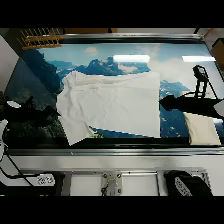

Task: Fold the clothes and pants, and hang the long-sleeved shirts on hangers.

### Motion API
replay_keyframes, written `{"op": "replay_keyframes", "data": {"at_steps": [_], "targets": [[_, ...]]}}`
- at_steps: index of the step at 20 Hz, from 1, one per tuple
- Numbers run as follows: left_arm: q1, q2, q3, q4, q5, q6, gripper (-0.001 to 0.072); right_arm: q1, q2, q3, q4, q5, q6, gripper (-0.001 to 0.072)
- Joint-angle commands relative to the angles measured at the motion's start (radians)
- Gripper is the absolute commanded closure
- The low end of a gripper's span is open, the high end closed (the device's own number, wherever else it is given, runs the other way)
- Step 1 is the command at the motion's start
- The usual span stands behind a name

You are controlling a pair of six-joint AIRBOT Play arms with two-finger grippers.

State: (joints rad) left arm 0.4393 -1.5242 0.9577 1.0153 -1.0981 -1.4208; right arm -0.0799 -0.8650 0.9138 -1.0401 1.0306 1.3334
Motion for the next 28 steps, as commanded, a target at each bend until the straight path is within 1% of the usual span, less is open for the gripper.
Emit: {"op": "replay_keyframes", "data": {"at_steps": [1, 7, 8, 9, 10, 12, 13, 14, 15, 17, 18, 19, 20, 21, 25, 28], "targets": [[-0.023, -0.021, -0.021, -0.058, 0.032, 0.054, 0.0096, 0.027, 0.019, -0.025, 0.068, -0.014, -0.001, 0.0202], [-0.148, -0.021, -0.021, -0.057, 0.086, 0.053, 0.0098, 0.027, 0.019, -0.025, 0.084, -0.016, 0.002, 0.0202], [-0.167, -0.021, -0.021, -0.056, 0.092, 0.051, 0.0187, 0.026, 0.019, -0.025, 0.083, -0.015, 0.001, 0.0202], [-0.179, -0.020, -0.020, -0.057, 0.097, 0.051, 0.0575, 0.025, 0.019, -0.026, 0.081, -0.016, 0.001, 0.0202], [-0.182, -0.015, -0.020, -0.058, 0.101, 0.048, 0.0704, 0.025, 0.020, -0.026, 0.060, -0.014, -0.001, 0.0202], [-0.175, 0.023, -0.021, -0.043, 0.099, 0.034, 0.0703, 0.019, 0.026, -0.027, -0.007, 0.010, 0.012, 0.0202], [-0.174, 0.056, -0.022, -0.013, 0.089, 0.023, 0.0704, 0.007, 0.034, -0.037, -0.040, 0.035, 0.048, 0.0202], [-0.174, 0.095, -0.035, 0.026, 0.085, 0.017, 0.0704, -0.013, 0.050, -0.064, -0.085, 0.065, 0.112, 0.0202], [-0.174, 0.139, -0.061, 0.057, 0.084, 0.017, 0.0704, -0.037, 0.068, -0.106, -0.140, 0.090, 0.195, 0.0202], [-0.174, 0.226, -0.149, 0.065, 0.070, 0.018, 0.0703, -0.099, 0.106, -0.233, -0.254, 0.142, 0.462, 0.0201], [-0.174, 0.264, -0.194, 0.065, 0.070, 0.018, 0.0703, -0.134, 0.118, -0.310, -0.270, 0.154, 0.569, 0.0201], [-0.174, 0.299, -0.235, 0.065, 0.071, 0.018, 0.0703, -0.163, 0.124, -0.381, -0.257, 0.146, 0.618, 0.0201], [-0.174, 0.333, -0.272, 0.065, 0.074, 0.018, 0.0703, -0.187, 0.124, -0.453, -0.227, 0.122, 0.644, 0.0201], [-0.174, 0.363, -0.302, 0.066, 0.082, 0.018, 0.0703, -0.198, 0.122, -0.511, -0.184, 0.078, 0.648, 0.0201], [-0.174, 0.438, -0.356, 0.064, 0.089, 0.018, 0.0703, -0.198, 0.106, -0.668, 0.026, -0.185, 0.649, 0.0202], [-0.174, 0.453, -0.364, 0.064, 0.089, 0.018, 0.0703, -0.185, 0.059, -0.681, 0.056, -0.301, 0.626, 0.0202]]}}
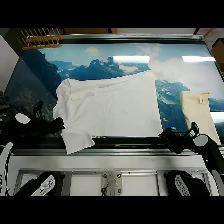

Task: Fold the clothes and pants, and hang the long-sleeved shirts on hangers.

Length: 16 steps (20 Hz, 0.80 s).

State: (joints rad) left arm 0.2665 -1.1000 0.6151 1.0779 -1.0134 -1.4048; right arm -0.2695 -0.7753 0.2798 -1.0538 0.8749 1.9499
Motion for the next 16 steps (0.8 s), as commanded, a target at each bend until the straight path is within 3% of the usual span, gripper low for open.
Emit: {"op": "replay_keyframes", "data": {"at_steps": [1, 8, 11, 12, 13, 14, 15, 16], "targets": [[-0.001, 0.027, -0.021, 0.002, 0.005, 0.002, 0.0703, 0.023, -0.049, -0.047, 0.072, -0.190, 0.010, 0.0202], [-0.001, 0.027, -0.021, 0.001, 0.018, 0.002, 0.0703, 0.241, -0.167, -0.043, 0.116, -0.443, 0.010, 0.0204], [-0.001, 0.027, -0.021, 0.002, 0.023, 0.002, 0.0703, 0.260, -0.198, -0.018, 0.109, -0.451, -0.041, 0.0211], [-0.001, 0.027, -0.021, 0.002, 0.022, 0.002, 0.0703, 0.259, -0.198, -0.008, 0.109, -0.447, -0.083, 0.0279], [-0.001, 0.027, -0.021, 0.002, 0.022, 0.002, 0.0703, 0.259, -0.197, 0.007, 0.108, -0.437, -0.138, 0.0514], [-0.001, 0.027, -0.020, 0.002, 0.022, 0.002, 0.0703, 0.258, -0.195, 0.025, 0.105, -0.428, -0.190, 0.0641], [-0.001, 0.027, -0.013, 0.005, 0.022, 0.002, 0.0703, 0.258, -0.195, 0.050, 0.102, -0.416, -0.238, 0.0697], [-0.001, 0.028, 0.007, 0.004, 0.014, 0.002, 0.0704, 0.256, -0.195, 0.086, 0.070, -0.396, -0.252, 0.0697]]}}
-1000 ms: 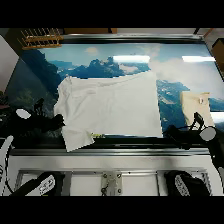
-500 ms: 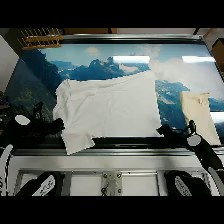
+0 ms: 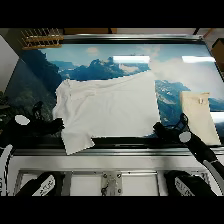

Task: Fold the clothes and pants, and hang the long-sleeved shirts on hangers.

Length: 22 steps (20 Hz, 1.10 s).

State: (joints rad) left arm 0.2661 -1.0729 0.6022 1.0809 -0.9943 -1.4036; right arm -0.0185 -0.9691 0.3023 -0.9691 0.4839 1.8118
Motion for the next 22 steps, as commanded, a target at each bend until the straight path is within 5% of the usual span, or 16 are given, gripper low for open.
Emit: {"op": "replay_keyframes", "data": {"at_steps": [1, 5, 11, 17, 22], "targets": [[0.000, 0.002, 0.061, 0.001, -0.025, 0.001, 0.0704, -0.008, -0.001, 0.122, -0.074, 0.034, -0.114, 0.0697], [0.000, 0.126, 0.366, -0.002, -0.117, 0.000, 0.0703, -0.118, 0.032, 0.557, -0.345, 0.283, -0.119, 0.0698], [0.000, 0.399, 0.913, -0.003, -0.157, -0.071, 0.0703, -0.223, 0.150, 1.201, -0.356, 0.400, -0.245, 0.0697], [0.000, 0.601, 1.120, 0.000, -0.154, -0.163, 0.0704, -0.225, 0.354, 1.294, -0.365, 0.412, -0.245, 0.0698], [0.000, 0.562, 1.175, -0.001, -0.242, -0.232, 0.0703, -0.225, 0.378, 1.294, -0.363, 0.536, -0.245, 0.0698]]}}
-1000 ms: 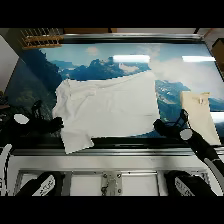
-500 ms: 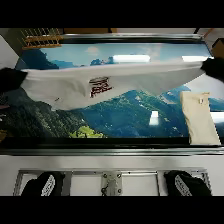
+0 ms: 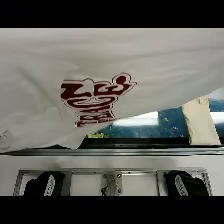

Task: Fold the clothes and pants, and hang the long-sleeved shirts on hangers.

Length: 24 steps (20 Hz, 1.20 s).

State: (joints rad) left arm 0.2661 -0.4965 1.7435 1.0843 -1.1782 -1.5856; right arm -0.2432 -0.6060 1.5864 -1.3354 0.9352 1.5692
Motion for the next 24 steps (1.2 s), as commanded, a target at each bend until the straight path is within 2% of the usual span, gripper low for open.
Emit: {"op": "replay_keyframes", "data": {"at_steps": [1, 3, 6, 10, 13, 17, 21, 24], "targets": [[0.000, -0.053, 0.030, -0.006, -0.109, -0.058, 0.0703, 0.000, -0.002, 0.010, 0.005, 0.134, -0.002, 0.0698], [0.000, -0.137, -0.039, -0.007, -0.172, -0.065, 0.0703, 0.000, -0.075, 0.010, 0.028, 0.245, -0.003, 0.0699], [-0.008, -0.289, -0.224, -0.005, -0.175, -0.056, 0.0703, 0.020, -0.264, -0.005, 0.045, 0.375, -0.003, 0.0698], [-0.087, -0.604, -0.392, -0.003, -0.026, 0.035, 0.0703, 0.105, -0.619, -0.016, 0.013, 0.405, -0.025, 0.0698], [-0.125, -0.904, -0.348, -0.005, 0.090, 0.072, 0.0703, 0.141, -0.893, 0.008, -0.007, 0.357, -0.029, 0.0698], [-0.132, -1.256, -0.118, -0.051, 0.051, 0.071, 0.0703, 0.160, -1.136, 0.127, -0.008, 0.253, -0.012, 0.0698], [-0.131, -1.397, 0.019, -0.074, 0.064, 0.068, 0.0703, 0.167, -1.202, 0.175, -0.008, 0.071, 0.036, 0.0698], [-0.132, -1.388, 0.044, -0.074, 0.055, 0.067, 0.0703, 0.163, -1.187, 0.174, -0.020, 0.067, 0.054, 0.0699]]}}
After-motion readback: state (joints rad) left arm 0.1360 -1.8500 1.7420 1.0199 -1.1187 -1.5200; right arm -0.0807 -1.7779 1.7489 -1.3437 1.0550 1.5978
